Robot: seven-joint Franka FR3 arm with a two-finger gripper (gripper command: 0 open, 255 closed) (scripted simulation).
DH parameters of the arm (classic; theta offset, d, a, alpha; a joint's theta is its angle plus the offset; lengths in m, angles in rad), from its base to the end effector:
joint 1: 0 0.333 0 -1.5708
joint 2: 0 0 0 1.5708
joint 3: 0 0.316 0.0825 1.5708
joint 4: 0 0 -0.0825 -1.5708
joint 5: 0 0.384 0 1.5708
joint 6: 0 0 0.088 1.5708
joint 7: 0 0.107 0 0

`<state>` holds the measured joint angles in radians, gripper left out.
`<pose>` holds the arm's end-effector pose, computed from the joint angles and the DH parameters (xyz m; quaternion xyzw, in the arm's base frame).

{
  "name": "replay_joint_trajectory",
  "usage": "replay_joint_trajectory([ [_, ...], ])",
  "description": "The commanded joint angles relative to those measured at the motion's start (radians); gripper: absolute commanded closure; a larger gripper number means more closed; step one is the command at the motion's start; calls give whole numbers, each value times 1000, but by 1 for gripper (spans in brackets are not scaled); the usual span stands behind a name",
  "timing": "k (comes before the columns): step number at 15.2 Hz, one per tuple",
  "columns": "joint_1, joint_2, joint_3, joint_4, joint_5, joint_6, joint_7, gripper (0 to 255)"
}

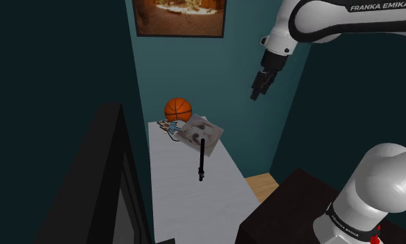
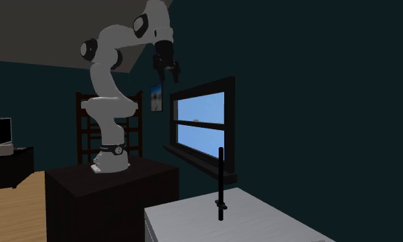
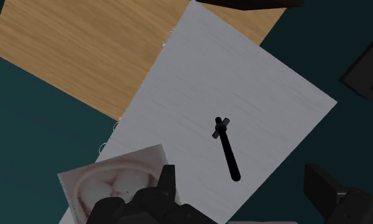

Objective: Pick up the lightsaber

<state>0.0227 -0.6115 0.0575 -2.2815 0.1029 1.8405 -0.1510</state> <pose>0.3794 0.0433 0.5924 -0.9906 -0.1017 -0.0861 0.0307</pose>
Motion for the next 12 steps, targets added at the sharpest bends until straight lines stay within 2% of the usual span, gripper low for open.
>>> replay_joint_trajectory([
  [1, 4, 57, 16, -4, -2, 49, 5, 0],
  [12, 20, 440, 96, 95, -53, 259, 60, 0],
])
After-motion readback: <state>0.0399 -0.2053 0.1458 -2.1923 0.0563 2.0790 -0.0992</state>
